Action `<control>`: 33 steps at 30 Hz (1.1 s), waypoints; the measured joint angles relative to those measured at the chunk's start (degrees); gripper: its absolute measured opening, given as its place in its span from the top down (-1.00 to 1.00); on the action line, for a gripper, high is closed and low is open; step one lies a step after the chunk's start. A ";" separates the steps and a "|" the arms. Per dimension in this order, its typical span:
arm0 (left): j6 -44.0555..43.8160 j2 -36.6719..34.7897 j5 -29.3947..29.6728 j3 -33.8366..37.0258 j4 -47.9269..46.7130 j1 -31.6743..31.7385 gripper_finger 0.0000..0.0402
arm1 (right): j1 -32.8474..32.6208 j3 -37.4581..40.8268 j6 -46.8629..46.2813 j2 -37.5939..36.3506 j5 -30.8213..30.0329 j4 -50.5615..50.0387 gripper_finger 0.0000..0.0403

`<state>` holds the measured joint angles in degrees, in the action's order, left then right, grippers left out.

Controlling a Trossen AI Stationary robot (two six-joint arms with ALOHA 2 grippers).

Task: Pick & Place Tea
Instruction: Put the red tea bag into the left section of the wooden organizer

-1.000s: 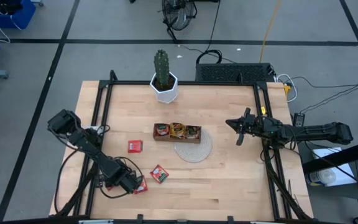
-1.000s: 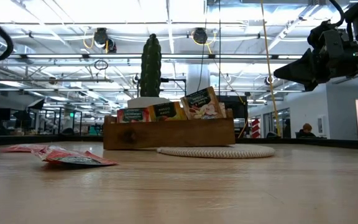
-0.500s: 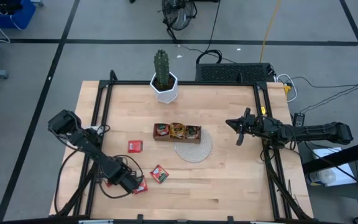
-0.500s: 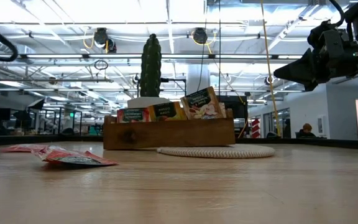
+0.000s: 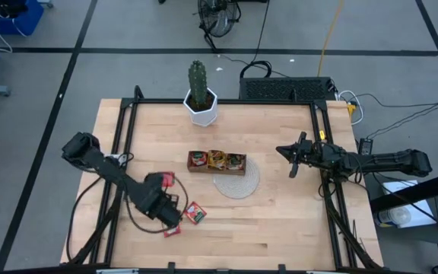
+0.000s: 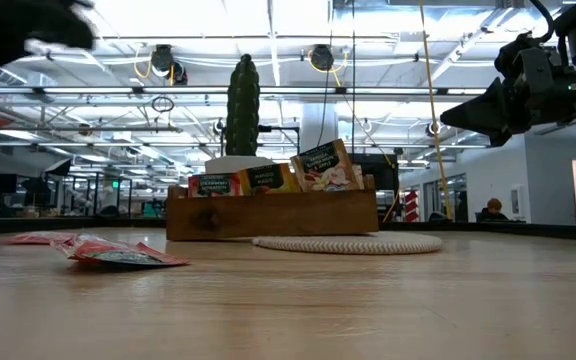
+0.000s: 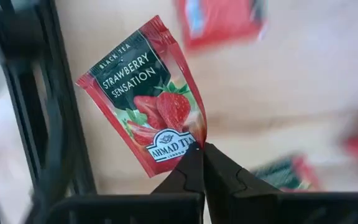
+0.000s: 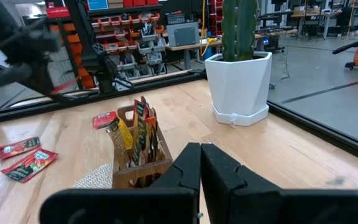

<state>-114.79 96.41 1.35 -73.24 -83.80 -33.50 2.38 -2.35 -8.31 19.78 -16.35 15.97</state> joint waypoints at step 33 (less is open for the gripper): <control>62.30 9.92 45.30 -2.85 33.96 20.25 1.00 | 0.00 0.00 0.00 0.01 -0.01 0.00 1.00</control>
<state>-52.48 106.34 46.64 -76.09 -49.84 -13.26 2.38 -2.35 -8.31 19.79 -16.36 15.97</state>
